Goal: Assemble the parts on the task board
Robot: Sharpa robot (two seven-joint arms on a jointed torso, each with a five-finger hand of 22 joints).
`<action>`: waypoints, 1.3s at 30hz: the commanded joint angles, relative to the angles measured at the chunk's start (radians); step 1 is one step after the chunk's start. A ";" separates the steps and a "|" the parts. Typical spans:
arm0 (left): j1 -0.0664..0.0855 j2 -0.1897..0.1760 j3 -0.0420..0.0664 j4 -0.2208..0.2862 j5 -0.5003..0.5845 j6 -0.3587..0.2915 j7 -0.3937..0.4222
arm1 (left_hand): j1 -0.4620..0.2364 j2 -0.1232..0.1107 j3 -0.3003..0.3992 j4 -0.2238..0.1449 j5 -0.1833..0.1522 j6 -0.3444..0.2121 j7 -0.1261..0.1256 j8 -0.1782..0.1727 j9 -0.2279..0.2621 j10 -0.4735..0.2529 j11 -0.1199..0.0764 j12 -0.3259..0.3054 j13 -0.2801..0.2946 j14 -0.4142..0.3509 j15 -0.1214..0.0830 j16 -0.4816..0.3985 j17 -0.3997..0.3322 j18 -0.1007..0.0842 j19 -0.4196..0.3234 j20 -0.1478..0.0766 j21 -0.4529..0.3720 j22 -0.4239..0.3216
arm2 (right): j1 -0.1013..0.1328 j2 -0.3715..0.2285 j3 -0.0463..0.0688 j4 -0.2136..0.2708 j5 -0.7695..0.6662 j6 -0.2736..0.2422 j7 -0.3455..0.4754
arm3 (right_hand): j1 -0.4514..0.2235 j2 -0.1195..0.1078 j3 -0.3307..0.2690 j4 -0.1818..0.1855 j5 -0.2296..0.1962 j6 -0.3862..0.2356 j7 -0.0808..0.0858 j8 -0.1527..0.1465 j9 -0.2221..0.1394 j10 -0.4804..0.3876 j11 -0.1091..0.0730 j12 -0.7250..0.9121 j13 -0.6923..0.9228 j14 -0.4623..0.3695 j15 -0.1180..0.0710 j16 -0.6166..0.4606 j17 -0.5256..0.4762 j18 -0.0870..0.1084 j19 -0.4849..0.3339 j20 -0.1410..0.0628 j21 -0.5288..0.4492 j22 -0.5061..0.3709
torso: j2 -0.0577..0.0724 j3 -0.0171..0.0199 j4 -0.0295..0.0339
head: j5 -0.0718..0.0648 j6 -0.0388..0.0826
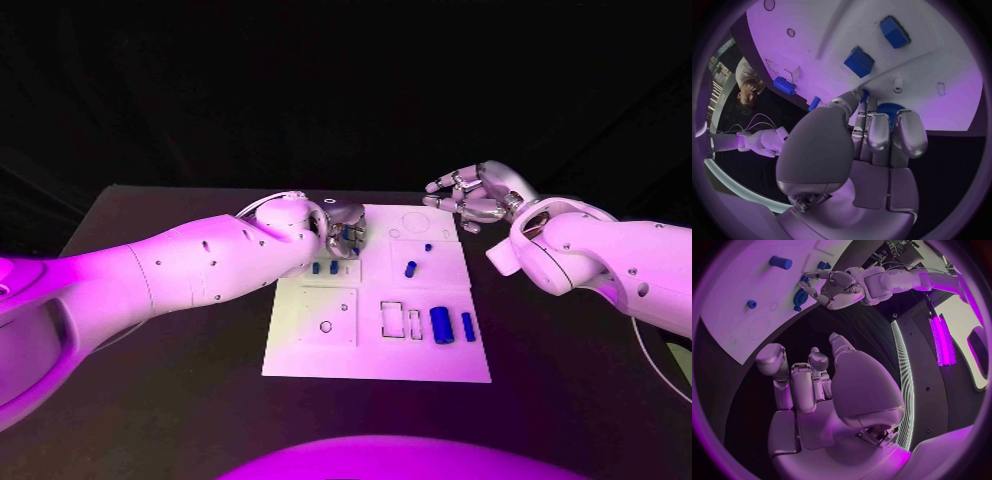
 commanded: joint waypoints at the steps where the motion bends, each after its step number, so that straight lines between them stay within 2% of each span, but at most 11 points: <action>1: -0.001 0.005 0.001 -0.005 -0.001 0.018 0.003 | -0.002 0.006 0.009 0.000 -0.004 0.007 -0.001 -0.007 -0.002 0.009 0.000 -0.009 -0.002 0.018 -0.005 0.006 -0.002 -0.014 0.005 -0.002 0.004 0.001 | 0.000 0.000 0.000 0.003 -0.003 0.014 0.008 | -0.002 0.008 -0.003 -0.004 0.004 -0.001 -0.001 0.006 -0.001 0.002 0.000 0.000 0.002 0.037 -0.008 -0.003 0.013 0.019 -0.007 -0.001 -0.001 0.001 | 0.000 0.0004 -0.0008 | 0.000 -0.003; 11: -0.004 0.019 0.001 -0.024 -0.001 0.032 -0.001 | -0.002 0.015 0.028 -0.010 -0.005 0.023 0.000 -0.016 -0.002 0.031 0.000 -0.033 -0.007 0.016 -0.006 0.011 -0.009 -0.015 0.006 -0.002 0.012 0.011 | 0.000 -0.002 0.000 0.006 -0.003 0.014 0.008 | -0.002 0.008 -0.003 -0.004 0.004 -0.001 -0.001 0.006 -0.001 0.003 0.000 0.001 0.003 0.038 -0.008 -0.003 0.013 0.019 -0.007 -0.001 -0.001 0.001 | 0.001 -0.0001 -0.0008 | -0.006 -0.006; 16: -0.004 0.020 0.001 -0.028 -0.001 0.036 -0.003 | 0.016 0.025 0.050 -0.035 -0.006 0.050 -0.002 -0.016 0.001 0.065 -0.006 -0.043 -0.006 0.016 -0.011 0.016 -0.013 -0.019 0.012 -0.003 0.026 0.027 | 0.000 -0.002 0.001 0.006 -0.003 0.014 0.007 | -0.002 0.008 -0.003 -0.004 0.004 -0.001 -0.001 0.006 -0.001 0.003 0.000 0.001 0.003 0.038 -0.008 -0.003 0.013 0.019 -0.007 -0.001 -0.001 0.001 | -0.001 0.0006 0.0001 | -0.007 -0.009; 21: -0.004 0.020 0.001 -0.031 -0.002 0.024 0.000 | 0.026 0.028 0.071 -0.061 -0.008 0.069 -0.003 -0.018 0.004 0.090 -0.010 -0.052 -0.002 0.015 -0.014 0.019 -0.017 -0.021 0.015 -0.004 0.035 0.039 | 0.000 -0.001 0.001 0.006 -0.003 0.014 0.008 | -0.002 0.008 -0.003 -0.004 0.004 0.000 -0.001 0.006 -0.001 0.005 0.000 0.002 0.004 0.038 -0.008 -0.003 0.013 0.019 -0.006 -0.001 -0.001 0.002 | -0.001 0.0005 0.0014 | -0.008 -0.009; 27: -0.005 0.016 0.001 -0.030 0.012 -0.013 0.009 | 0.022 0.028 0.081 -0.073 -0.008 0.079 -0.003 -0.022 0.004 0.102 -0.011 -0.061 -0.001 0.014 -0.014 0.021 -0.020 -0.021 0.015 -0.005 0.038 0.042 | 0.000 -0.001 0.001 0.005 -0.003 0.013 0.008 | -0.002 0.008 -0.003 -0.004 0.004 0.000 -0.001 0.006 -0.001 0.005 0.000 0.002 0.004 0.038 -0.008 -0.003 0.013 0.019 -0.006 -0.001 -0.001 0.002 | 0.000 0.0005 0.0006 | -0.008 -0.007; 35: -0.005 -0.004 0.009 -0.004 0.055 -0.065 0.019 | 0.005 0.020 0.088 -0.084 -0.009 0.076 0.006 -0.037 0.001 0.103 -0.004 -0.081 -0.001 0.013 -0.009 0.024 -0.025 -0.021 0.014 -0.007 0.040 0.044 | 0.000 -0.001 0.001 0.003 -0.003 0.013 0.008 | -0.002 0.008 -0.003 -0.004 0.004 0.000 -0.001 0.006 -0.001 0.005 0.000 0.002 0.004 0.038 -0.008 -0.003 0.013 0.019 -0.006 -0.001 -0.001 0.002 | 0.000 0.0003 0.0012 | -0.010 -0.003; 39: -0.005 -0.025 0.017 0.019 0.073 -0.080 0.022 | 0.002 0.019 0.089 -0.084 -0.009 0.076 0.008 -0.038 0.001 0.103 -0.003 -0.082 -0.001 0.013 -0.009 0.025 -0.025 -0.021 0.015 -0.007 0.041 0.045 | 0.000 -0.002 0.001 0.001 -0.003 0.012 0.008 | -0.002 0.008 -0.003 -0.004 0.004 0.000 -0.001 0.006 -0.001 0.005 0.000 0.002 0.004 0.038 -0.008 -0.003 0.013 0.019 -0.006 -0.001 -0.001 0.002 | -0.001 0.0008 0.0014 | -0.011 0.000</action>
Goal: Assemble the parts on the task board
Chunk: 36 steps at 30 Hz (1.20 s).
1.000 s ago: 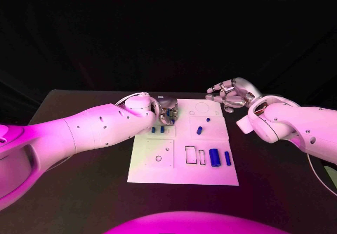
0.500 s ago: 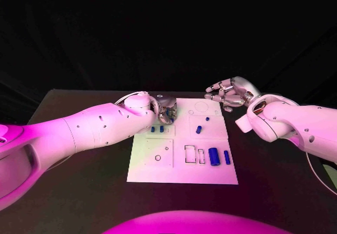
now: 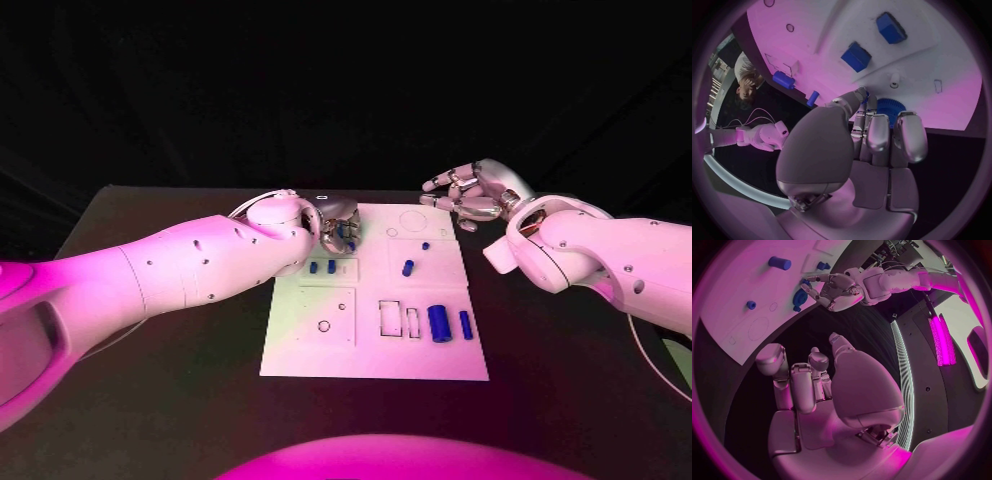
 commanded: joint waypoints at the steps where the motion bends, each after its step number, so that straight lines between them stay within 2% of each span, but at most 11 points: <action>1: 0.001 -0.016 0.007 0.023 0.043 -0.044 0.017 | -0.010 0.000 0.001 -0.007 0.000 0.002 0.009 -0.005 -0.002 0.005 0.003 -0.006 0.001 0.012 -0.001 0.006 -0.001 -0.011 0.004 -0.003 0.007 0.002 | 0.000 -0.001 0.000 -0.001 -0.003 0.010 0.008 | -0.002 0.008 -0.003 -0.004 0.004 0.000 -0.001 0.006 -0.002 0.005 0.000 0.002 0.001 0.038 -0.008 -0.003 0.012 0.019 -0.006 -0.001 -0.001 0.001 | -0.001 0.0008 0.0006 | -0.001 0.004; 4: 0.001 -0.040 0.016 0.047 0.051 -0.044 0.017 | -0.012 0.000 0.001 -0.007 0.000 0.004 0.009 -0.005 -0.002 0.007 0.003 -0.006 0.001 0.012 -0.001 0.007 -0.002 -0.011 0.004 -0.003 0.007 0.002 | 0.000 -0.002 0.000 -0.002 -0.003 0.009 0.008 | -0.002 0.008 -0.003 -0.004 0.004 0.000 -0.001 0.006 -0.002 0.005 0.000 0.002 0.001 0.038 -0.008 -0.003 0.012 0.019 -0.006 -0.001 -0.001 0.001 | -0.001 0.0018 0.0018 | -0.001 0.007; 8: 0.002 -0.075 0.027 0.077 0.061 -0.035 0.015 | -0.016 -0.002 0.001 -0.008 -0.001 0.007 0.008 -0.006 -0.001 0.009 0.003 -0.007 0.002 0.012 -0.001 0.007 -0.002 -0.011 0.004 -0.003 0.007 0.002 | 0.000 -0.004 0.000 -0.002 -0.003 0.009 0.008 | -0.002 0.008 -0.003 -0.004 0.004 0.000 -0.001 0.006 -0.002 0.005 0.000 0.002 0.001 0.038 -0.008 -0.003 0.012 0.019 -0.006 -0.001 -0.001 0.001 | -0.001 0.0012 0.0024 | 0.000 0.008; 14: 0.002 -0.116 0.036 0.099 0.075 0.003 0.013 | -0.027 -0.006 -0.001 -0.008 -0.001 0.009 0.008 -0.009 -0.001 0.013 0.002 -0.012 0.004 0.012 -0.001 0.009 -0.004 -0.011 0.003 -0.003 0.007 0.002 | 0.000 -0.003 0.000 -0.003 -0.003 0.009 0.007 | -0.002 0.008 -0.003 -0.004 0.004 0.000 -0.001 0.006 -0.002 0.005 0.000 0.002 0.001 0.038 -0.008 -0.003 0.012 0.019 -0.006 -0.001 -0.001 0.001 | 0.000 -0.0001 0.0016 | 0.001 0.010; 17: 0.002 -0.123 0.037 0.096 0.078 0.014 0.012 | -0.028 -0.006 -0.001 -0.008 -0.001 0.010 0.008 -0.009 -0.001 0.013 0.002 -0.012 0.004 0.012 -0.001 0.009 -0.004 -0.011 0.003 -0.003 0.007 0.002 | 0.000 -0.003 0.000 -0.003 -0.003 0.009 0.007 | -0.002 0.008 -0.003 -0.004 0.004 0.000 -0.001 0.006 -0.002 0.005 0.000 0.002 0.001 0.038 -0.008 -0.003 0.012 0.019 -0.006 -0.001 -0.001 0.001 | 0.000 -0.0005 0.0028 | 0.000 0.009; 25: 0.002 -0.126 0.037 0.076 0.082 0.025 0.011 | -0.028 -0.006 -0.001 -0.008 -0.001 0.010 0.008 -0.009 -0.001 0.013 0.002 -0.012 0.004 0.012 -0.001 0.009 -0.004 -0.011 0.003 -0.003 0.007 0.002 | 0.000 0.000 0.000 -0.005 -0.003 0.010 0.007 | -0.002 0.008 -0.003 -0.004 0.004 0.000 -0.001 0.006 -0.002 0.005 0.000 0.002 0.001 0.038 -0.008 -0.003 0.012 0.019 -0.006 -0.001 -0.001 0.001 | 0.000 -0.0017 -0.0006 | 0.003 0.006; 29: 0.002 -0.124 0.037 0.070 0.083 0.041 0.008 | -0.030 -0.005 0.000 -0.007 -0.001 0.011 0.007 -0.010 -0.001 0.014 0.002 -0.013 0.004 0.012 -0.001 0.009 -0.005 -0.010 0.002 -0.003 0.005 0.000 | 0.000 0.001 0.000 -0.006 -0.003 0.010 0.007 | -0.002 0.008 -0.003 -0.004 0.004 0.000 -0.001 0.006 -0.002 0.005 0.000 0.002 0.001 0.038 -0.008 -0.003 0.012 0.019 -0.006 -0.001 -0.001 0.001 | 0.000 -0.0002 0.0004 | 0.003 0.004; 36: 0.002 -0.122 0.035 0.064 0.083 0.064 0.000 | -0.032 -0.006 -0.001 -0.007 -0.002 0.011 0.007 -0.010 -0.001 0.014 0.002 -0.014 0.005 0.011 -0.001 0.009 -0.006 -0.010 0.002 -0.003 0.006 0.000 | 0.000 0.002 0.000 -0.006 -0.003 0.010 0.008 | -0.002 0.008 -0.003 -0.004 0.004 0.000 -0.001 0.006 -0.002 0.005 0.000 0.002 0.001 0.038 -0.008 -0.003 0.012 0.019 -0.006 -0.001 -0.001 0.001 | 0.000 -0.0001 0.0006 | 0.003 0.002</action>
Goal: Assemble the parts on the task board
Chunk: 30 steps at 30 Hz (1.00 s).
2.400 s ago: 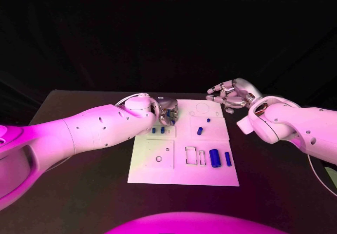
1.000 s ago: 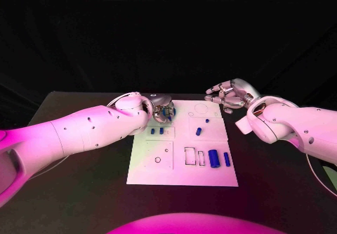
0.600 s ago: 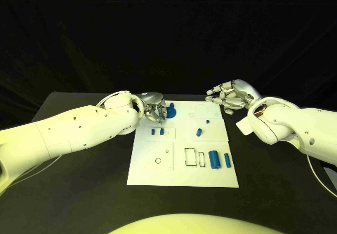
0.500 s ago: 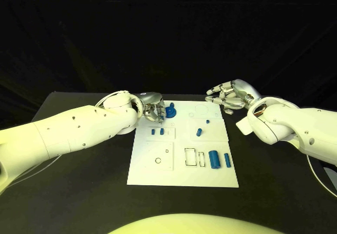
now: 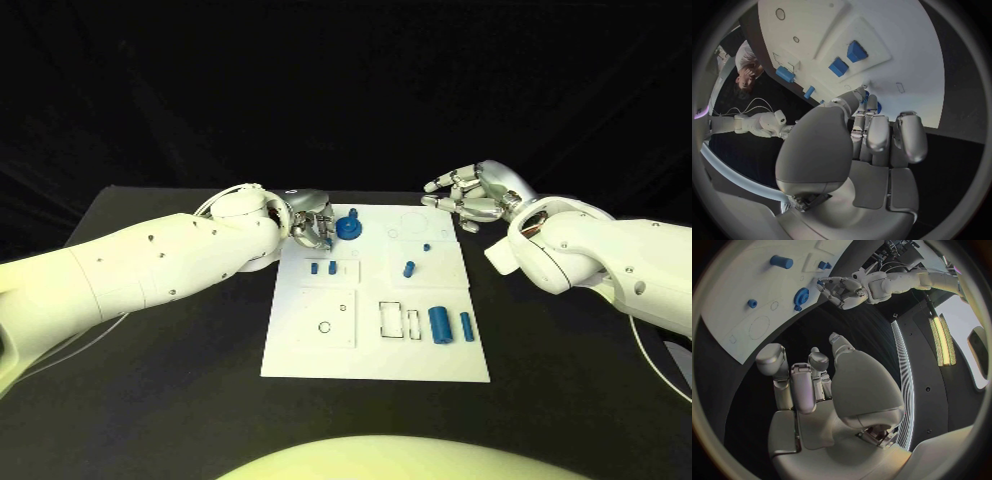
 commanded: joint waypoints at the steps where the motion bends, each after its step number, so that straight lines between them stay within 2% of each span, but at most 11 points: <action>1: 0.001 0.002 0.000 -0.001 0.007 0.041 -0.004 | -0.014 0.000 0.002 -0.004 -0.002 0.005 0.000 -0.003 0.001 0.009 0.000 -0.002 0.000 0.011 -0.001 0.004 -0.002 -0.012 0.002 -0.003 0.002 0.000 | 0.000 0.001 0.000 0.000 -0.003 0.010 0.007 | -0.002 0.008 -0.003 -0.004 0.004 0.000 -0.001 0.006 -0.002 0.005 0.000 0.002 0.001 0.038 -0.008 -0.003 0.013 0.019 -0.006 -0.001 -0.001 0.001 | 0.000 0.0006 -0.0002 | 0.000 -0.002; 30: 0.000 0.005 -0.004 0.005 -0.018 0.083 -0.019 | -0.020 0.000 0.002 -0.003 -0.002 0.005 0.000 -0.005 0.001 0.010 0.000 -0.006 0.001 0.011 -0.001 0.005 -0.003 -0.011 0.001 -0.003 0.001 -0.002 | -0.001 0.005 0.000 -0.003 -0.003 0.010 0.008 | -0.003 0.008 -0.004 -0.003 0.004 0.001 -0.001 0.007 -0.003 0.005 0.000 0.001 -0.001 0.038 -0.008 -0.004 0.013 0.019 -0.006 -0.001 -0.002 0.001 | -0.001 0.0006 -0.0003 | 0.004 -0.007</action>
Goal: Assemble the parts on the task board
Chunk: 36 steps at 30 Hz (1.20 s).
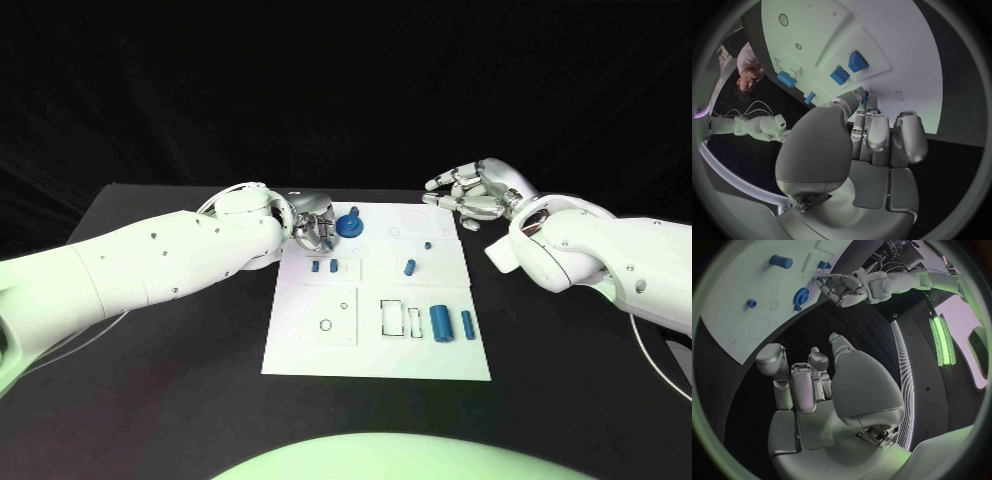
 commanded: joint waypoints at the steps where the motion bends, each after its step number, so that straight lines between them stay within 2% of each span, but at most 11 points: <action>1: 0.000 0.002 -0.001 0.002 -0.008 0.035 -0.005 | -0.013 0.000 0.002 -0.003 -0.003 0.006 0.000 -0.001 0.001 0.010 0.000 -0.006 0.001 0.011 -0.001 0.005 -0.001 -0.012 0.001 -0.003 0.001 -0.002 | 0.000 0.001 0.000 0.000 -0.003 0.010 0.008 | -0.003 0.008 -0.004 -0.003 0.004 0.001 -0.001 0.003 -0.001 0.005 0.000 0.001 -0.001 0.038 -0.008 -0.004 0.013 0.019 -0.006 -0.001 -0.002 0.001 | 0.000 0.0000 -0.0001 | 0.001 -0.001; 16: 0.000 0.006 -0.002 -0.002 -0.003 0.038 -0.006 | -0.017 -0.001 0.003 -0.003 -0.004 0.003 0.001 -0.006 0.000 0.009 0.000 -0.011 0.002 0.010 -0.001 0.006 -0.003 -0.011 0.000 -0.003 0.000 -0.003 | 0.000 0.000 0.000 0.000 -0.003 0.010 0.008 | -0.002 0.009 -0.004 -0.004 0.004 0.001 -0.002 0.003 -0.002 0.006 0.000 0.002 0.000 0.038 -0.008 -0.004 0.013 0.019 -0.005 -0.001 -0.001 0.002 | 0.001 -0.0002 -0.0012 | 0.001 0.000; 24: 0.000 0.009 -0.003 -0.006 -0.002 0.041 -0.016 | -0.037 -0.012 0.014 -0.004 -0.005 -0.064 0.006 -0.058 -0.021 0.003 0.005 -0.036 0.001 0.008 0.004 0.010 -0.010 -0.010 -0.005 0.001 -0.006 -0.008 | 0.000 0.000 0.000 0.000 -0.003 0.010 0.008 | -0.002 0.009 -0.004 -0.004 0.004 0.001 -0.002 0.003 -0.002 0.006 0.000 0.002 0.000 0.038 -0.008 -0.004 0.013 0.019 -0.005 -0.001 -0.001 0.002 | 0.000 -0.0005 -0.0006 | -0.002 -0.001; 36: 0.000 0.009 -0.004 -0.008 -0.001 0.044 -0.019 | -0.039 -0.011 0.016 -0.004 -0.005 -0.054 0.005 -0.055 -0.021 0.006 0.005 -0.040 0.001 0.008 0.004 0.011 -0.012 -0.010 -0.006 0.001 -0.006 -0.008 | 0.000 0.001 0.000 -0.001 -0.003 0.010 0.009 | -0.002 0.009 -0.004 -0.004 0.004 0.001 -0.002 0.003 -0.002 0.006 0.000 0.002 0.000 0.038 -0.008 -0.004 0.013 0.019 -0.005 -0.001 -0.001 0.002 | 0.000 -0.0002 -0.0009 | -0.001 -0.002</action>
